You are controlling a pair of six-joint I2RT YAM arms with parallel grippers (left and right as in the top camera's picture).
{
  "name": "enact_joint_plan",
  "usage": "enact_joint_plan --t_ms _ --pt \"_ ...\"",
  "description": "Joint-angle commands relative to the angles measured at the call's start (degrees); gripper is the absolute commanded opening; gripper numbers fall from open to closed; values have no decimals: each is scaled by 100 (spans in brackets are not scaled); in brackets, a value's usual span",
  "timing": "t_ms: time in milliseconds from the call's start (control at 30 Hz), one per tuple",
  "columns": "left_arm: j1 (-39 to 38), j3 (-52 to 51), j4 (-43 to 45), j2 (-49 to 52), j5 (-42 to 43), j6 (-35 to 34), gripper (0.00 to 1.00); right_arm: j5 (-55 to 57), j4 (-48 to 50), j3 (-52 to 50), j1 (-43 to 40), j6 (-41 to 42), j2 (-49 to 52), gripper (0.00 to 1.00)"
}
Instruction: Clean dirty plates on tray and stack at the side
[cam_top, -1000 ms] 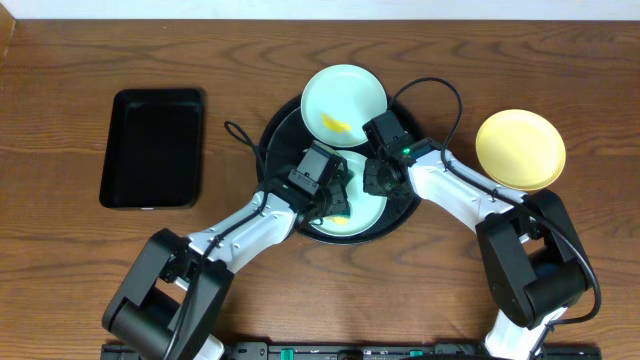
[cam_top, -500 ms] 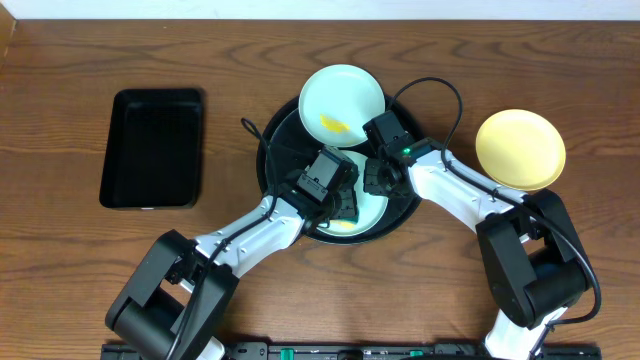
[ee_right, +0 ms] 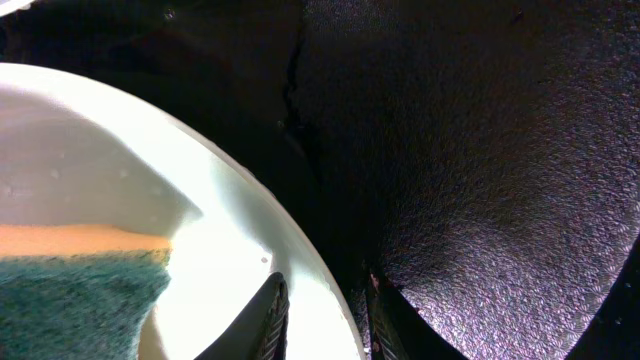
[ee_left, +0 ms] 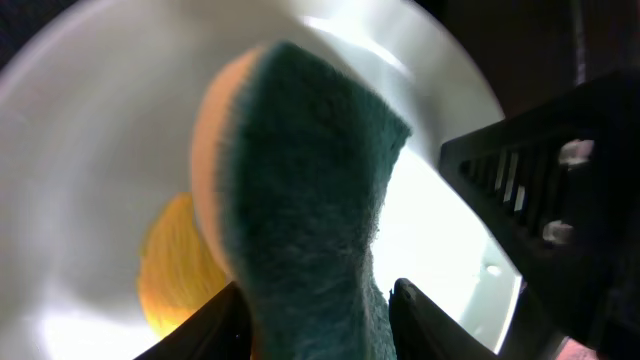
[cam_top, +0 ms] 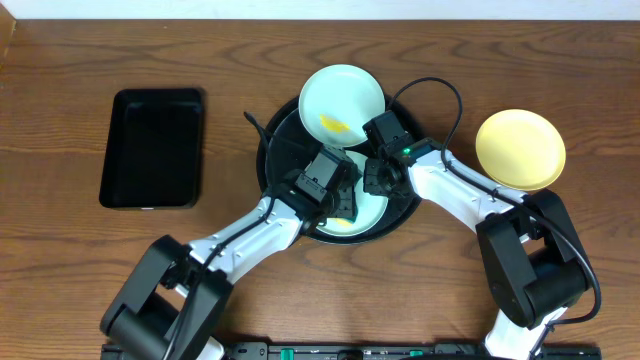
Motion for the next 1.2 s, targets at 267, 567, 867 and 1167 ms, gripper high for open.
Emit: enact_joint_plan --t_ms 267,567,867,1167 --pt "-13 -4 -304 -835 -435 160 45 -22 -11 -44 -46 55 55 25" --pt "-13 -4 -297 -584 -868 640 45 -22 -17 -44 -44 57 55 25" --pt "-13 -4 -291 -385 -1097 892 33 -24 -26 -44 -44 55 55 25" --pt "-55 -4 -289 -26 -879 887 34 -24 -26 -44 -46 57 55 25"
